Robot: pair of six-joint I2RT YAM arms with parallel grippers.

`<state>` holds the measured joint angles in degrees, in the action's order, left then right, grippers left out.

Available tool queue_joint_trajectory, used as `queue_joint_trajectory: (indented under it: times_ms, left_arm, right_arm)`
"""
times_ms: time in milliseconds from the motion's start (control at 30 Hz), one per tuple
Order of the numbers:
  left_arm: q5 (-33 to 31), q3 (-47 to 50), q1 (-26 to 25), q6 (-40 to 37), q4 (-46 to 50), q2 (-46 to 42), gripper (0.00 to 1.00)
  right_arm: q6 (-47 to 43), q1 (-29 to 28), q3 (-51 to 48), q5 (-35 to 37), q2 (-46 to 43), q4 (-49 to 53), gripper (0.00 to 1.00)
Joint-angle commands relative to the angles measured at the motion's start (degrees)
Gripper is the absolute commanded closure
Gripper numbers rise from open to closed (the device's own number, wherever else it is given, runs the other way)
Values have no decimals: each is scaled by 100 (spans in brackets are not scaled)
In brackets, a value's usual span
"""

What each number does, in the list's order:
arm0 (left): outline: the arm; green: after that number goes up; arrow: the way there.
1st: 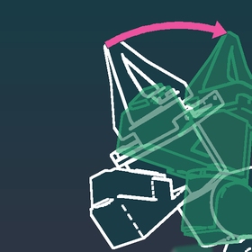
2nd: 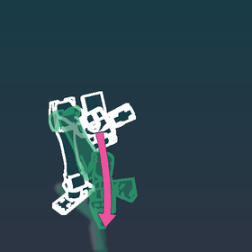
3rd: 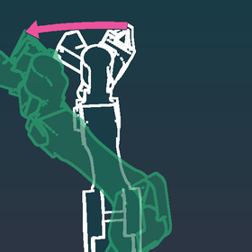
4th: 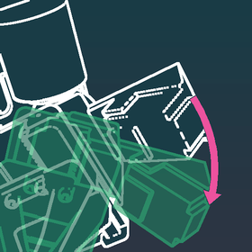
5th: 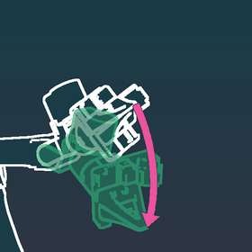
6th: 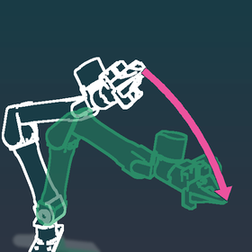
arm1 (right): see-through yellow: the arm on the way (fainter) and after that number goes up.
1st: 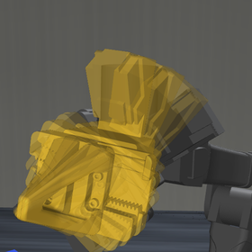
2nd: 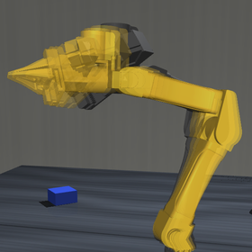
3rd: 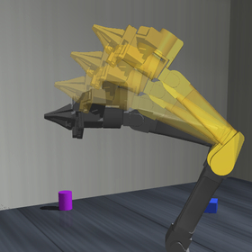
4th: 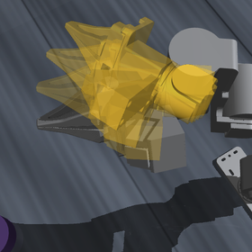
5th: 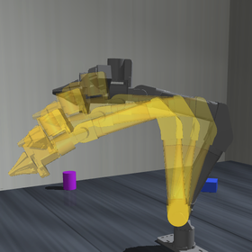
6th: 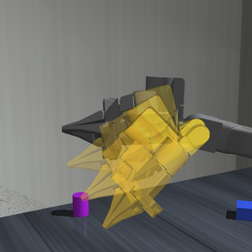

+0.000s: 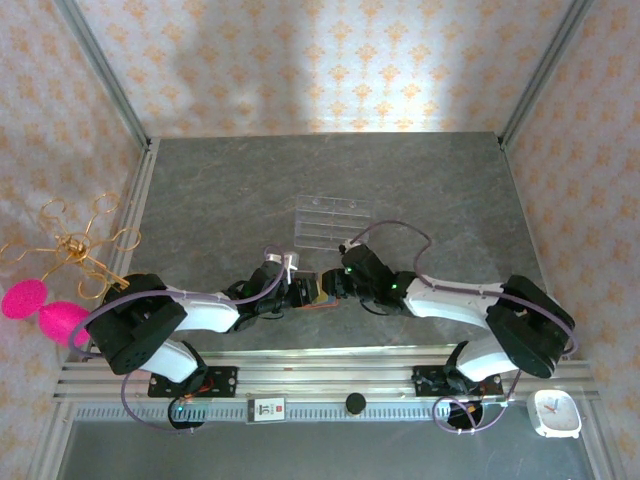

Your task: Take the credit cards out of the card holder

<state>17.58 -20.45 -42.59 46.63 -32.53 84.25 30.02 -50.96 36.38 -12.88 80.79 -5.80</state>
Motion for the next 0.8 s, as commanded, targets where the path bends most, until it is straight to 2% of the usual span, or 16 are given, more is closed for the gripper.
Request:
queue_joint_trajectory:
  times_ms: [0,533,767]
  left_arm:
    - [156,179,6,100,171,13,64]
    - [196,275,12,204,38,-176,64]
    - [-215,550,45,364,425,-1219,60]
  right_arm:
    - [4,-13,152,-140,99,-173,66]
    - [40,-54,220,-376,360,-316,68]
    - [-25,-138,458,-653,410,-417,66]
